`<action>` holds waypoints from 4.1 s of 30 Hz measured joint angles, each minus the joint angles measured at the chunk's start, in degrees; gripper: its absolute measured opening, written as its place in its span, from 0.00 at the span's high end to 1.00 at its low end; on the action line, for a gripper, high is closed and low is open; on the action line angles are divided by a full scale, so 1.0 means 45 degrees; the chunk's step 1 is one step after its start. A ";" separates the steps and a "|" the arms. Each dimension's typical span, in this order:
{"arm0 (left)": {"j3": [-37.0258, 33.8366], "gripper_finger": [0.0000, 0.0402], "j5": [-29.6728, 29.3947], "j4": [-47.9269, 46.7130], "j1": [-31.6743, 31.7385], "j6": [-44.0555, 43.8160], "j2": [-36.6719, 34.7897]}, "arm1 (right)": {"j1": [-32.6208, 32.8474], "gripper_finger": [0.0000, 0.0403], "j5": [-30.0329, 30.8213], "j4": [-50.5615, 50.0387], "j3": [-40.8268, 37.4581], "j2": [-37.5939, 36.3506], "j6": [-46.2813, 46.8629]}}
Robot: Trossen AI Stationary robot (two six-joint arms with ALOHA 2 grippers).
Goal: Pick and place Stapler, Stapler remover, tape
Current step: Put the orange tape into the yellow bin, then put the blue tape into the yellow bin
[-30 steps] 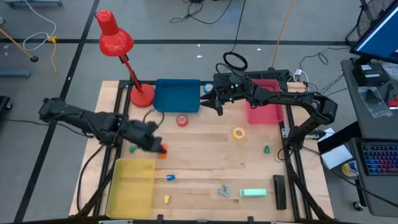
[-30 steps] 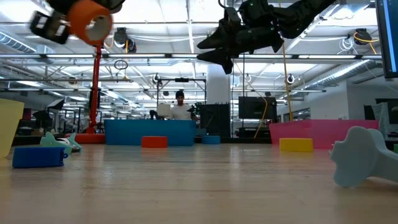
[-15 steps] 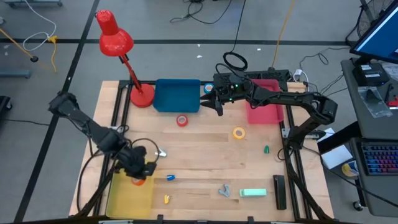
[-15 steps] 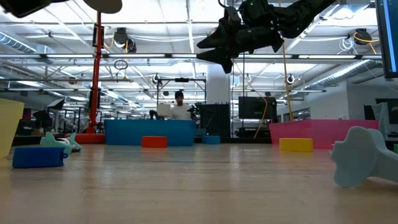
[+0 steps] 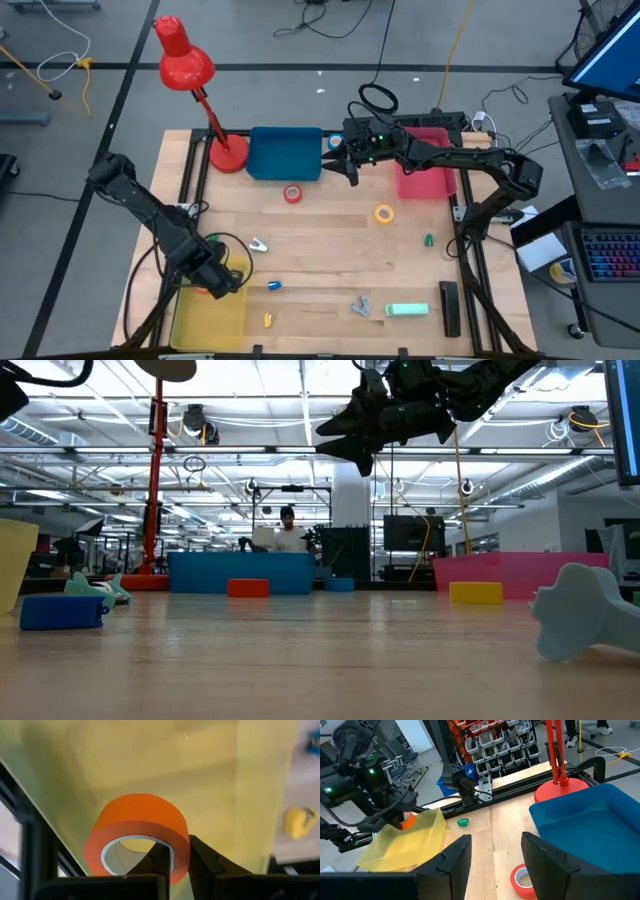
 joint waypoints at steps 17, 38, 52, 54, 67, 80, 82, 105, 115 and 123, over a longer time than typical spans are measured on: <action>-0.2652 0.91 0.0191 0.1151 0.0078 0.0767 0.0046 | 0.0005 0.60 0.0005 0.0056 0.0000 -0.0005 0.0005; -0.3648 0.80 0.0198 0.1985 0.0083 0.0970 0.0042 | 0.0010 0.60 0.0005 0.0051 0.0000 -0.0005 0.0014; -0.3648 0.79 -0.0206 0.2098 0.0083 0.1107 0.0042 | 0.0010 0.60 0.0006 0.0051 0.0000 -0.0010 0.0015; -0.3648 0.79 -0.0237 0.2112 0.0083 0.1107 0.0042 | 0.0010 0.60 0.0007 0.0051 0.0000 -0.0010 0.0017; -0.3648 0.75 -0.0226 0.2130 0.0083 0.1065 0.0042 | 0.0008 0.60 0.0005 0.0049 0.0000 -0.0010 0.0019; -0.3306 0.40 0.0411 0.2034 0.0084 0.0977 -0.0165 | 0.0005 0.60 0.0005 0.0051 0.0000 -0.0010 0.0019; -0.3020 0.38 0.0511 0.2018 0.0112 0.0893 -0.0416 | 0.0009 0.60 0.0005 0.0046 0.0000 -0.0009 0.0019; 0.0019 0.37 -1.3702 0.2170 0.0919 0.4468 -0.3664 | -0.0746 0.60 0.3084 -0.3275 0.0001 -0.0551 -0.3589; 0.0015 0.37 -1.3783 0.3059 0.3129 0.8302 -0.3662 | -0.1086 0.60 0.5693 -0.6647 0.1316 -0.0260 -0.2668; 0.0015 0.37 -1.1621 0.5996 0.4861 1.3001 -0.3630 | -0.1507 0.60 0.6367 -0.8751 0.3930 0.1545 -0.2526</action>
